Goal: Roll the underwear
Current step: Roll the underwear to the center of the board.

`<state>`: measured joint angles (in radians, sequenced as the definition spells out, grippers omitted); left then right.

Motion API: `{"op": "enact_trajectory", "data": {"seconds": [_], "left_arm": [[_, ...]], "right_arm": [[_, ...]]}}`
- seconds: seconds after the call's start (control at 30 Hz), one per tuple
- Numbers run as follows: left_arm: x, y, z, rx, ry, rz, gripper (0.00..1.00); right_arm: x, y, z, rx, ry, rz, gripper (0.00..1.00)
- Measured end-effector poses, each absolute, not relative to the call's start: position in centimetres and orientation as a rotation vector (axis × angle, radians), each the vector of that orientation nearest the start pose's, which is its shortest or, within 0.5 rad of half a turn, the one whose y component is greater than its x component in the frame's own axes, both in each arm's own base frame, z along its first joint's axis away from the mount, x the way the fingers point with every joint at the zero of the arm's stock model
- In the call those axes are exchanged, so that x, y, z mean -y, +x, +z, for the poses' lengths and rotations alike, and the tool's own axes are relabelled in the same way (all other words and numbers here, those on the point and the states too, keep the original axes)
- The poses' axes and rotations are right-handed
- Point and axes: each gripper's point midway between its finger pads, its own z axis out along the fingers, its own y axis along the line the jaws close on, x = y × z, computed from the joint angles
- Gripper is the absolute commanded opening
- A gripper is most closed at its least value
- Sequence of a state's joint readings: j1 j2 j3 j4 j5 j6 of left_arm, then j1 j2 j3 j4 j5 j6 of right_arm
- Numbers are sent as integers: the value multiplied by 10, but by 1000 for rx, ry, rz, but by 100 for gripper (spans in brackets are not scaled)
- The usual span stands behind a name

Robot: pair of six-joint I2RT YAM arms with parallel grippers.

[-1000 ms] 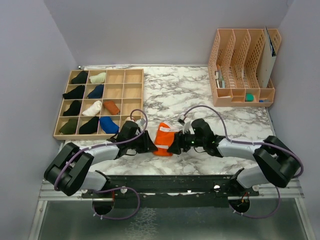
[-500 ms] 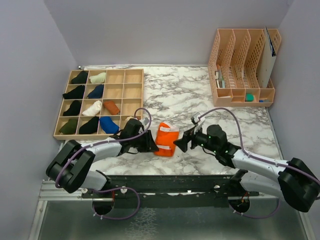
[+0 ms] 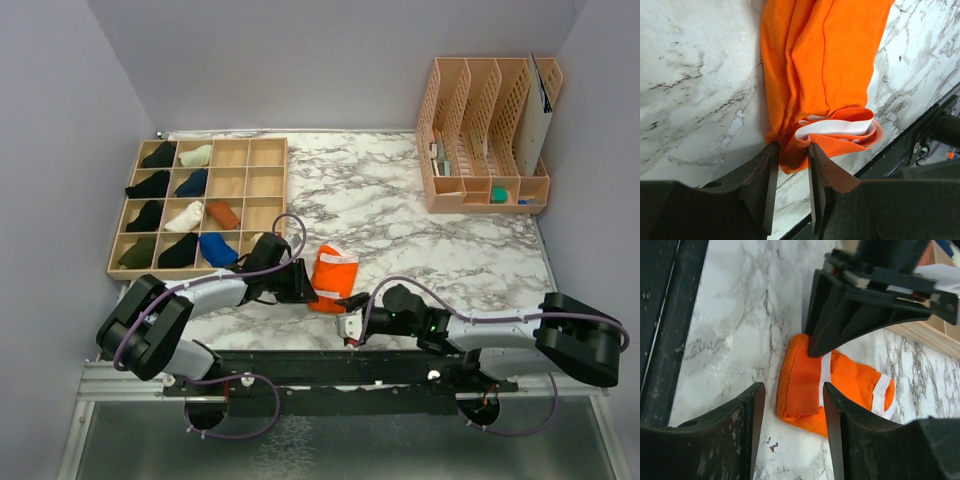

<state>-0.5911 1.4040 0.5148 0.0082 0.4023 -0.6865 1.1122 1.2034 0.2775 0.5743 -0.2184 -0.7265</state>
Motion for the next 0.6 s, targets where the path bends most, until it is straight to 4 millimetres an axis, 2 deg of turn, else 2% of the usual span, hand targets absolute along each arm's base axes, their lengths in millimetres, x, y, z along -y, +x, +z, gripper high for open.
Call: {"op": "enact_trajectory", "data": {"seconds": [0.13,0.3,0.4,0.6], "left_arm": [[242,194,27,-2654,68,-998,36],[243,194,27,-2662,76,-996,36],[243,194,27,-2663,85,-996,36],[244,194,27,-2669,99,-1000,36]], "right_arm": [[-316,145,61,-1006,-1750,381,52],[-317,147,43,-984,-1815,319,53],[-317,151,36,-980,-1835,279,52],[-321,167,36,-981,-1810,194,52]]}}
